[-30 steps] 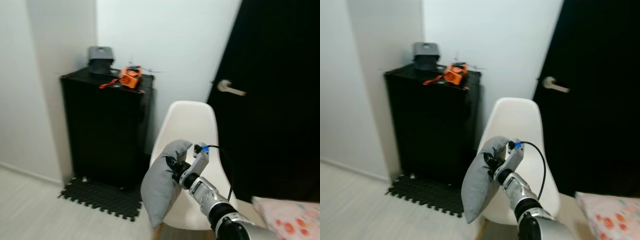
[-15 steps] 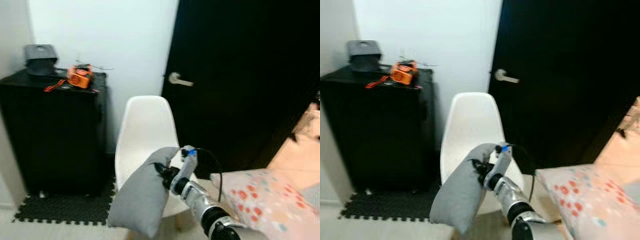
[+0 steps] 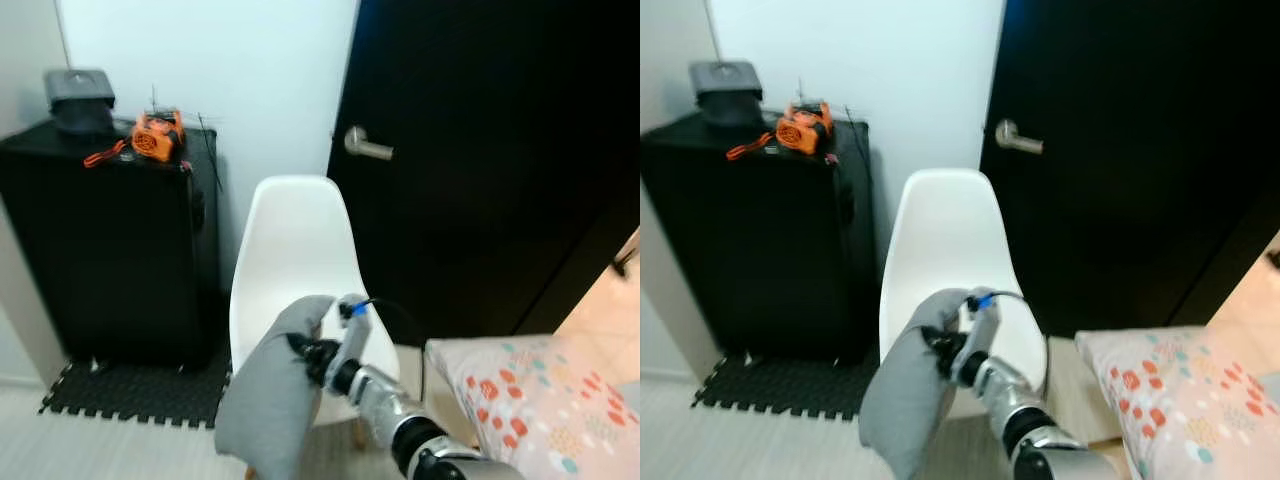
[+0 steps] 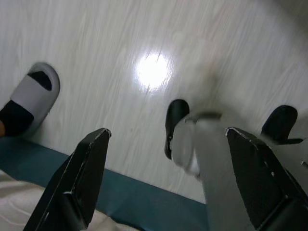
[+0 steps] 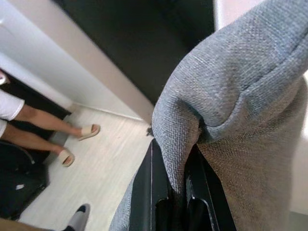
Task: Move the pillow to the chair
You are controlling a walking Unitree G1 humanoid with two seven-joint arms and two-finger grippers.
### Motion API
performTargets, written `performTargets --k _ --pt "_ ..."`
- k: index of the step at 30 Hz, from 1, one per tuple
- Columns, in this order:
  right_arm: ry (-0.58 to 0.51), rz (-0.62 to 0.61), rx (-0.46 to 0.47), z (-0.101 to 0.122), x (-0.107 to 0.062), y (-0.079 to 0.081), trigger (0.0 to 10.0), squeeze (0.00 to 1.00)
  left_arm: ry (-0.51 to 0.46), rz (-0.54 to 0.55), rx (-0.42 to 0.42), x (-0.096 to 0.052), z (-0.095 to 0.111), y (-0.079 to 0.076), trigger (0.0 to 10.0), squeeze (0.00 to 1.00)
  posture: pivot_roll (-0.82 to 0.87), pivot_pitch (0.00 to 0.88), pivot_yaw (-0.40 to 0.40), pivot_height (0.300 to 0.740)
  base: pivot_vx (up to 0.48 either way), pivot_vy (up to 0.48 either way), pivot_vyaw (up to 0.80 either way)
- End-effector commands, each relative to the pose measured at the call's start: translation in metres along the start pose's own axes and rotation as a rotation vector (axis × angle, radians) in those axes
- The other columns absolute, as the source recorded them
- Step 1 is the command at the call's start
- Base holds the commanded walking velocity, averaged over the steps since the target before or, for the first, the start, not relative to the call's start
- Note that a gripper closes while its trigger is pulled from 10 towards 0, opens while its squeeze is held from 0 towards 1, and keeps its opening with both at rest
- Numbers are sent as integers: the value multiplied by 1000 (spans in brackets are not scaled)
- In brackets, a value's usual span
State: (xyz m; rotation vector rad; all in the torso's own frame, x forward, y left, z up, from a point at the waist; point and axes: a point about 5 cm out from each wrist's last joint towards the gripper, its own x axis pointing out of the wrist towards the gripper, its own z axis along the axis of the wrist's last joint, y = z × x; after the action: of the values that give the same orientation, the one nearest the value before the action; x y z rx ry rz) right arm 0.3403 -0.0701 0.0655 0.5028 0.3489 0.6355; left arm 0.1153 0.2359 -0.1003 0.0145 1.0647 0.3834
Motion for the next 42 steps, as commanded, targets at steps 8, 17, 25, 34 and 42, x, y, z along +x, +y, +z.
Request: performTargets --k 8,17,25,34,42 --pt "-47 77 -64 7 7 13 10000 0 3 -5 18 0 -3 2 10000 0 115 0 -108 731 32 0 0" --pt "-59 142 -76 11 10 20 10000 0 -4 -9 21 0 0 -1 10000 0 117 0 -110 731 280 0 0" --pt "-88 167 -101 18 12 24 10000 0 3 -14 32 -1 -3 -2 10000 0 116 0 -110 731 311 0 0" --pt "-87 198 -100 16 12 26 10000 0 4 -22 44 -1 -3 -3 10000 0 117 0 -103 731 348 0 0" --pt "-80 209 -129 16 13 29 10000 0 -11 -21 47 0 2 -3 10000 0 113 0 -100 731 367 0 0"
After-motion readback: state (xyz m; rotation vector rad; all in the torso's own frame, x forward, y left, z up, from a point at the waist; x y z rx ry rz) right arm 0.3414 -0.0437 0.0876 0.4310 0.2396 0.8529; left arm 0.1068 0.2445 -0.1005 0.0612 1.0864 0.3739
